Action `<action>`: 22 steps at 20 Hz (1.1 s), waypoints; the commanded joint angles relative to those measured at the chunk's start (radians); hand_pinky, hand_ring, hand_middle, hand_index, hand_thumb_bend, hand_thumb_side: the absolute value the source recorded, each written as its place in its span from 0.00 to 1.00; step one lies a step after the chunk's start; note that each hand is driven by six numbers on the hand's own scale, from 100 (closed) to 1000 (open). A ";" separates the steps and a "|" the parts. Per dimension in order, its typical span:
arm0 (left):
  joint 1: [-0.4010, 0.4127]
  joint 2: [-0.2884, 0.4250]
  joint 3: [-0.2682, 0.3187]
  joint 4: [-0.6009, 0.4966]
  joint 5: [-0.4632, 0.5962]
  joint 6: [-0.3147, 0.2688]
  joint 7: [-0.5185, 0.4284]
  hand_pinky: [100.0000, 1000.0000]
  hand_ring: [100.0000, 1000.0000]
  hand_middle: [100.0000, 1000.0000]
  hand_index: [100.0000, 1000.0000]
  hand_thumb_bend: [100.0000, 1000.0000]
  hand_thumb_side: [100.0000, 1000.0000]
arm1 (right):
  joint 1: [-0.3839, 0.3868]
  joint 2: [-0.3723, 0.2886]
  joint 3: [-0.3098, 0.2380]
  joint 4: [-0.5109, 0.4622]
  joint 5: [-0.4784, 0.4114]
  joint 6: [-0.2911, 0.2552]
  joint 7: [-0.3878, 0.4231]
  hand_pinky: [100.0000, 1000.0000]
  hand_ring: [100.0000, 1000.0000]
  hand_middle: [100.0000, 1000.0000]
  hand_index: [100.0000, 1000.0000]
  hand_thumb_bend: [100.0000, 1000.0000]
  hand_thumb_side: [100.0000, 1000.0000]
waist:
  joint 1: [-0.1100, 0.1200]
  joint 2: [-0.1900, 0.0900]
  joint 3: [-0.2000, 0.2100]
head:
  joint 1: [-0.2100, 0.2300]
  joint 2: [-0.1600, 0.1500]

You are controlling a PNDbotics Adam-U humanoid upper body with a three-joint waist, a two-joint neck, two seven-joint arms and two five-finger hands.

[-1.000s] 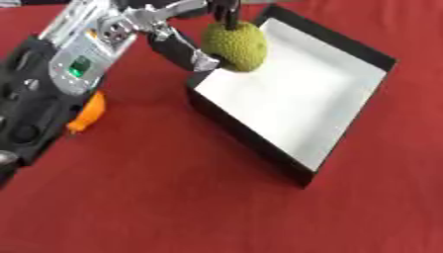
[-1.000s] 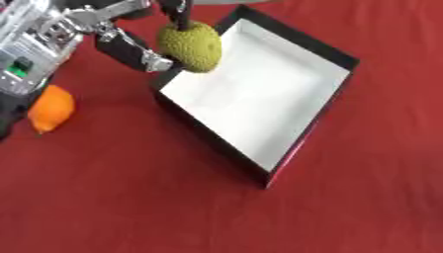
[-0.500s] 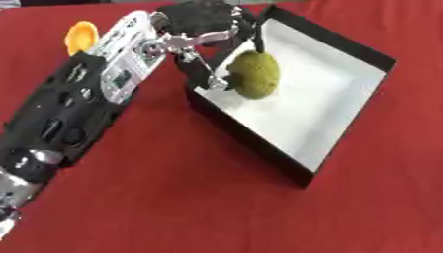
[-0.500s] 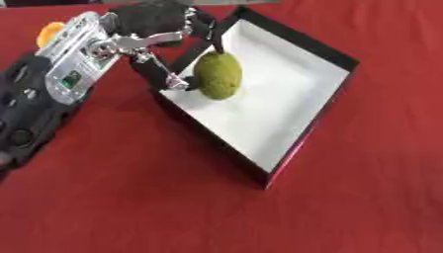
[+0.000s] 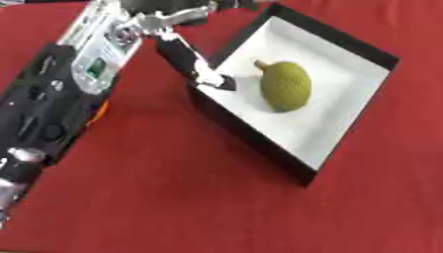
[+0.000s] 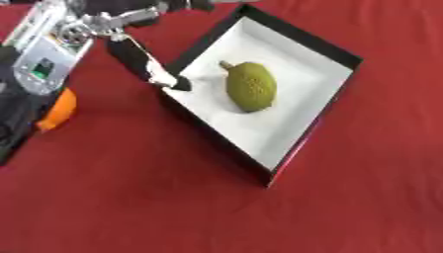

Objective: Pick up objects on the table and place them in the box.

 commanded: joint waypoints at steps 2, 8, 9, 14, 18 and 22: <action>0.103 0.230 0.102 -0.111 0.141 0.082 -0.004 0.87 0.84 0.83 0.91 0.58 0.40 | 0.015 -0.020 -0.020 -0.016 0.022 -0.006 -0.015 0.96 1.00 0.68 0.78 0.00 0.47 | 0.012 -0.042 0.013 | -0.023 0.007; 0.330 0.421 0.133 -0.090 0.109 0.132 -0.063 0.89 0.85 0.84 0.91 0.74 0.51 | 0.022 -0.013 -0.009 -0.016 0.042 0.002 -0.011 0.96 1.00 0.67 0.78 0.00 0.47 | 0.014 -0.039 0.025 | -0.031 0.007; 0.350 0.424 0.132 -0.075 0.095 0.135 -0.069 0.89 0.85 0.84 0.91 0.74 0.53 | 0.022 -0.011 -0.007 -0.016 0.044 0.004 -0.010 0.96 1.00 0.67 0.78 0.00 0.47 | 0.013 -0.039 0.025 | -0.031 0.005; 0.380 0.399 0.089 0.041 -0.020 0.135 -0.097 0.88 0.85 0.83 0.91 0.82 0.54 | 0.018 0.002 0.005 -0.016 0.052 0.012 -0.002 0.96 1.00 0.67 0.78 0.00 0.47 | 0.006 -0.035 0.015 | -0.018 -0.003; 0.369 0.361 0.049 0.140 -0.104 0.115 -0.098 0.88 0.85 0.83 0.91 0.83 0.52 | 0.014 0.011 0.011 -0.016 0.057 0.019 0.002 0.96 1.00 0.67 0.78 0.00 0.47 | 0.005 -0.030 0.008 | -0.007 -0.002; 0.341 0.313 0.030 0.236 -0.143 0.102 -0.082 0.84 0.82 0.80 0.90 0.74 0.49 | 0.007 0.018 0.019 -0.016 0.060 0.025 0.008 0.96 1.00 0.67 0.78 0.00 0.47 | 0.002 -0.025 0.002 | -0.001 -0.004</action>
